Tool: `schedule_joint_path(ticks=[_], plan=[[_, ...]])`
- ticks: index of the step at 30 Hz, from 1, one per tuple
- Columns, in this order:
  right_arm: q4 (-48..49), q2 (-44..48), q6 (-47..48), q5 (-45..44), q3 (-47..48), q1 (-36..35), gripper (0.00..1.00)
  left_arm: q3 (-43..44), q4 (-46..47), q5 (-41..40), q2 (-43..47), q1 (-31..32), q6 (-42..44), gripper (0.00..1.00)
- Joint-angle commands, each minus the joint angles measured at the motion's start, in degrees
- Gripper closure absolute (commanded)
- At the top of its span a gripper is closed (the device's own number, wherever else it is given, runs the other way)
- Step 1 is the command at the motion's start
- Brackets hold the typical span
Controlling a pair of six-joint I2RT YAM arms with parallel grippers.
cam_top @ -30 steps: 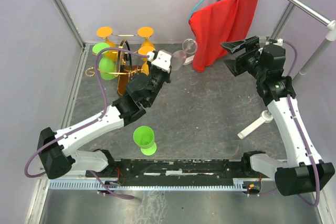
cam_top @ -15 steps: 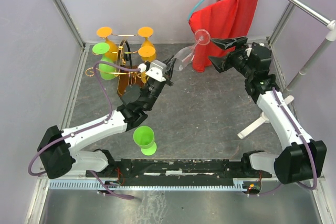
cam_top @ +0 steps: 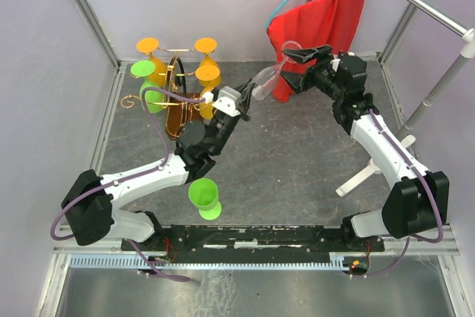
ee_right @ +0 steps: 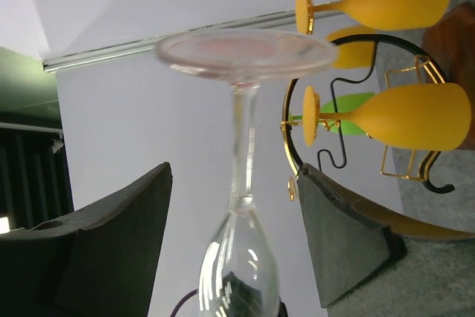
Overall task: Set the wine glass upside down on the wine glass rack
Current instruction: Pick up the wine glass at the center of the board.
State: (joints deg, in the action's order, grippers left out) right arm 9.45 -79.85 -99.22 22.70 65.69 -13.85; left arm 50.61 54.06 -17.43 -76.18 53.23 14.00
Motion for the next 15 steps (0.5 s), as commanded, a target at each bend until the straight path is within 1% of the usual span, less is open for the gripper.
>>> schedule_joint_path(ticks=[1, 6, 8, 14, 15], plan=[[5.53, -0.79, -0.04, 1.41, 4.71, -0.75, 0.27, 1.18, 6.61, 0.51, -0.54, 0.29, -1.45, 0.97], [7.78, -2.42, -0.99, 2.92, 5.12, -0.75, 0.40, 2.36, 6.94, -0.47, -1.87, 0.27, -1.48, 0.96], [8.68, -3.18, -1.42, 3.98, 5.44, -0.80, 0.47, 2.71, 7.06, -0.60, -2.24, 0.29, -1.32, 0.96], [10.64, -4.26, -2.03, 4.97, 5.83, -0.75, 0.71, 3.12, 7.26, -1.28, -3.11, 0.32, -0.80, 0.95], [10.74, -4.40, -2.03, 5.13, 5.92, -0.79, 0.76, 3.12, 7.28, -1.31, -3.22, 0.34, -0.70, 0.94]])
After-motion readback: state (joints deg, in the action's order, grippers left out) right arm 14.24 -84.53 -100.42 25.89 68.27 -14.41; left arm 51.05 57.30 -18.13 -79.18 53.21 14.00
